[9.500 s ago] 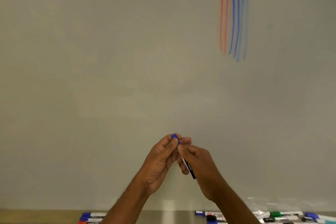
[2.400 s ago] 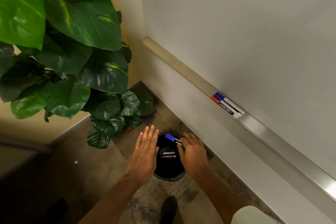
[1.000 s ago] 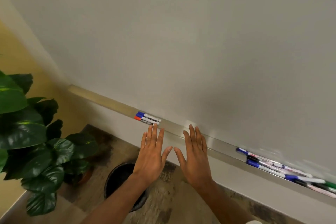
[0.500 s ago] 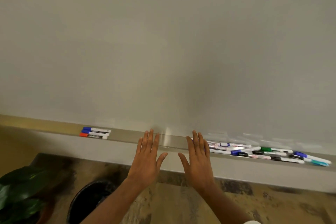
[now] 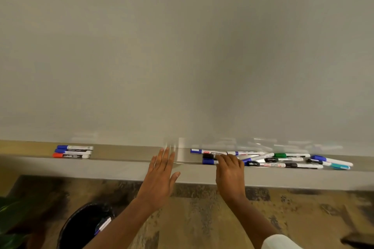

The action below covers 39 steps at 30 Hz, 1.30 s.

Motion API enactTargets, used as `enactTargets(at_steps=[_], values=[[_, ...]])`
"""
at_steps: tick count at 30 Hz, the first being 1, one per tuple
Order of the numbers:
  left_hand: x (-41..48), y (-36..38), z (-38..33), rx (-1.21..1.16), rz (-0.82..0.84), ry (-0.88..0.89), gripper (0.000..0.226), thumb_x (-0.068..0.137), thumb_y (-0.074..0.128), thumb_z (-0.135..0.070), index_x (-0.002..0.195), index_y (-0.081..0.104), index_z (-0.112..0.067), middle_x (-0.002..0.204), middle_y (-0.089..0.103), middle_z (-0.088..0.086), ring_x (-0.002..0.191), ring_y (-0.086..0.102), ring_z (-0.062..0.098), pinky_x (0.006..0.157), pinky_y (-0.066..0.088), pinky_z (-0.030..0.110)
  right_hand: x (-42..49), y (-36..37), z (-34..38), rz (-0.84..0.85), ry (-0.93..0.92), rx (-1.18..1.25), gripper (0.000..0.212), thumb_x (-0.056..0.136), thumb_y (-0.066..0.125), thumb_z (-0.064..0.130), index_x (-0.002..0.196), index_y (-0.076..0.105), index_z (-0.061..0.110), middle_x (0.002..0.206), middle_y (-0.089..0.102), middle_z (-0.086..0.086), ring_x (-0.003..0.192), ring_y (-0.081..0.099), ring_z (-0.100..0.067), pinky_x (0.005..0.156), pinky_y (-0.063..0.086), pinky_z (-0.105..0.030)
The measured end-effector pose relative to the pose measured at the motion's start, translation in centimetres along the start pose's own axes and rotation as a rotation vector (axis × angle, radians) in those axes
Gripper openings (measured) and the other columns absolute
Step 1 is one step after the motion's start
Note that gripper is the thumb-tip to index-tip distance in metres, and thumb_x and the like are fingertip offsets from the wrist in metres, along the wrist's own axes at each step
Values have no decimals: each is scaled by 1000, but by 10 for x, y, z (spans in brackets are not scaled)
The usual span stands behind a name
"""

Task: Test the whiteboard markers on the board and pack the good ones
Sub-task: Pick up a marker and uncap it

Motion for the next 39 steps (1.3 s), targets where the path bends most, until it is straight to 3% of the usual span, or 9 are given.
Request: enactTargets(at_steps=[5, 9, 13, 20, 28, 31, 36, 39], values=[[6, 10, -12, -67, 35, 32, 70, 99, -2, -66, 158, -16, -31, 166, -24, -6, 152, -25, 7, 120, -22, 25, 5, 11, -17, 47, -24, -22, 49, 68, 88, 8, 114, 71, 14, 111, 71, -8, 108, 64, -30, 96, 51, -50], [11, 19, -24, -83, 127, 44, 63, 97, -5, -63, 143, -43, -44, 161, -32, -10, 150, -31, 6, 116, -27, 20, 11, 16, -21, 46, -58, -37, 46, 65, 91, 10, 107, 73, 14, 104, 73, -8, 100, 66, -29, 89, 53, -47], [19, 28, -38, -86, 201, 63, 94, 79, -30, -72, 158, -17, -25, 165, -26, -5, 152, -26, 11, 123, -17, 29, 11, 23, -26, 41, -101, -37, 44, 66, 91, 12, 107, 75, 16, 105, 73, -6, 99, 66, -27, 88, 54, -44], [30, 45, -50, -95, 284, 38, 121, 60, -44, -77, 162, -8, -22, 169, -16, -4, 154, -22, 11, 123, -17, 28, 16, 32, -28, 71, -147, -5, 47, 70, 89, 14, 114, 73, 18, 112, 71, -3, 106, 63, -25, 92, 53, -42], [34, 52, -49, -101, 304, 6, 128, 56, -45, -79, 163, -3, -22, 170, -7, -4, 155, -15, 11, 122, -15, 26, 22, 39, -18, 68, -227, 67, 41, 74, 87, 16, 112, 73, 19, 110, 71, 0, 103, 64, -22, 88, 54, -38], [36, 53, -48, -130, 297, -14, 123, 60, -41, -79, 163, -2, -24, 171, -6, -5, 153, -16, 8, 119, -16, 24, 24, 42, -17, 73, -239, 84, 40, 77, 85, 20, 114, 72, 20, 110, 70, 0, 104, 63, -22, 89, 54, -38], [38, 53, -49, -156, 298, -44, 94, 82, -18, -70, 163, -3, -26, 171, -4, -4, 155, -12, 9, 123, -12, 26, 27, 46, -12, 80, -279, 95, 38, 76, 86, 22, 111, 72, 22, 109, 72, 1, 102, 64, -20, 88, 55, -38], [38, 46, -53, -137, 268, -39, 64, 107, 11, -53, 163, -4, -25, 171, -3, -4, 150, -15, 4, 119, -15, 21, 27, 48, -11, 80, -290, 102, 39, 75, 87, 23, 111, 72, 23, 109, 73, 2, 103, 65, -20, 90, 55, -39]])
Point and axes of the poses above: each hand's wrist, its own x-axis towards the middle knuckle, its own y-axis out of the palm, z = x × y, the point moved 6 cm from there along x, towards the middle knuckle
